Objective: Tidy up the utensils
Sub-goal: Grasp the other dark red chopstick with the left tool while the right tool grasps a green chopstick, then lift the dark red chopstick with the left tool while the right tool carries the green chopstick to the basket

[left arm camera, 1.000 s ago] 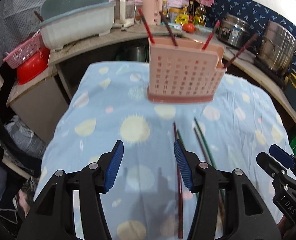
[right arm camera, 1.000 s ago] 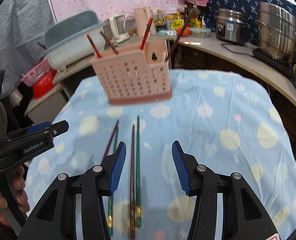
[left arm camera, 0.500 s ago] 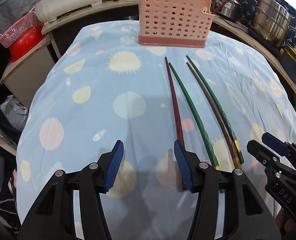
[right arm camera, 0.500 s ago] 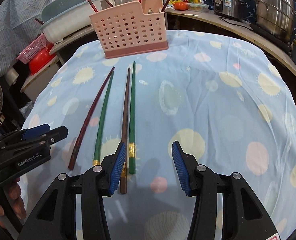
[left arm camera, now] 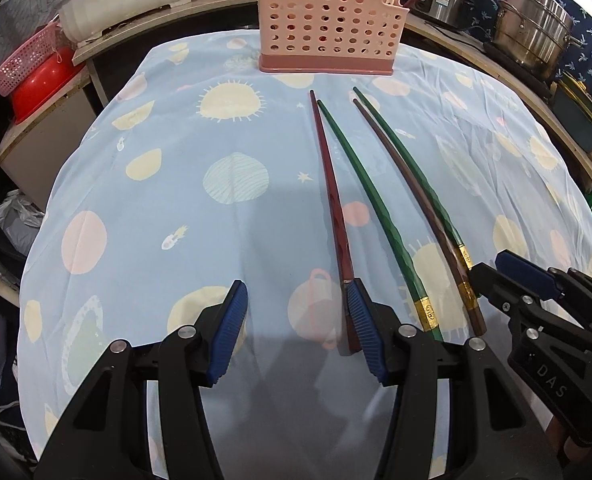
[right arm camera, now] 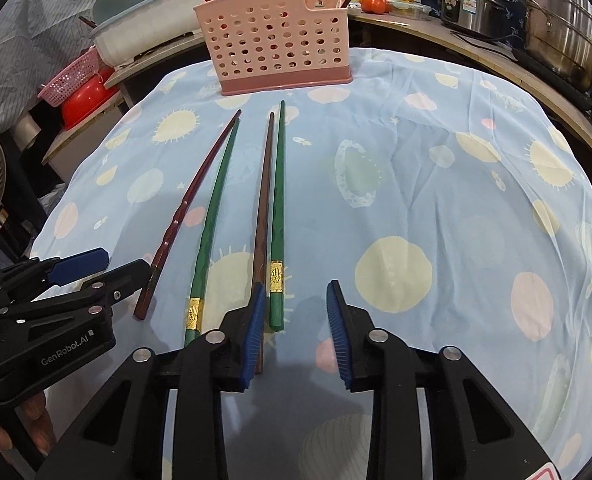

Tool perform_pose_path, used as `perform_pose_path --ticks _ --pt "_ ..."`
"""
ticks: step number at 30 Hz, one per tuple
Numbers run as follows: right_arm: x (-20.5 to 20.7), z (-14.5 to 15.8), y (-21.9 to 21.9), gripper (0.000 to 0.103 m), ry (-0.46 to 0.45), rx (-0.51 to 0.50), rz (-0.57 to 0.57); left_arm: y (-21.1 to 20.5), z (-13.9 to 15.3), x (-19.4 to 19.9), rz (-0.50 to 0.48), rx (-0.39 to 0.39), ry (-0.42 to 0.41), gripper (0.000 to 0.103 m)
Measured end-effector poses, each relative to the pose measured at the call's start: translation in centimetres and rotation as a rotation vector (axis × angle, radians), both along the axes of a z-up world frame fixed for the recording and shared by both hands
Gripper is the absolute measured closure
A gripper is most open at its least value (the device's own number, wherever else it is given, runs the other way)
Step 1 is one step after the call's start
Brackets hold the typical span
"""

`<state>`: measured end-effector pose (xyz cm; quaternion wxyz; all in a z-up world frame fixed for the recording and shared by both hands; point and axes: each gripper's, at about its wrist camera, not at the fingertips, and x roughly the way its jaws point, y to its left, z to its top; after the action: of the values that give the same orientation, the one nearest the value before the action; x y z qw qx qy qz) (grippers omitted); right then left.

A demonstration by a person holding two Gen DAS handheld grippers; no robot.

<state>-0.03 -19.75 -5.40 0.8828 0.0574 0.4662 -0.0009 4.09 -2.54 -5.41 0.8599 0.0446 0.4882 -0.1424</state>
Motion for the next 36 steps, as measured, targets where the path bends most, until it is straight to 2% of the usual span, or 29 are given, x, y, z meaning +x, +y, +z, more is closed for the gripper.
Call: perform_pose_path --ticks 10,19,22,28,32,36 --pt "0.2 -0.6 -0.3 0.084 0.012 0.001 -0.005 -0.4 -0.1 -0.5 -0.029 -0.003 -0.004 0.053" --pt "0.4 -0.5 0.0 0.084 0.011 0.000 0.004 -1.0 -0.6 -1.1 -0.052 0.017 -0.006 0.055" --pt "0.5 -0.6 0.1 0.085 0.011 -0.003 0.007 -1.0 -0.6 -1.1 -0.050 0.019 -0.012 0.060" --pt "0.4 -0.6 0.1 0.093 0.010 -0.001 0.006 -0.8 -0.6 -1.1 -0.056 0.011 -0.019 0.077" --pt "0.4 -0.6 0.1 0.095 0.010 0.001 0.007 -0.8 -0.6 -1.1 -0.069 0.001 -0.019 0.090" --pt "0.2 -0.6 0.1 0.095 0.008 0.005 0.003 -0.8 -0.6 -1.2 -0.077 -0.009 -0.013 0.096"
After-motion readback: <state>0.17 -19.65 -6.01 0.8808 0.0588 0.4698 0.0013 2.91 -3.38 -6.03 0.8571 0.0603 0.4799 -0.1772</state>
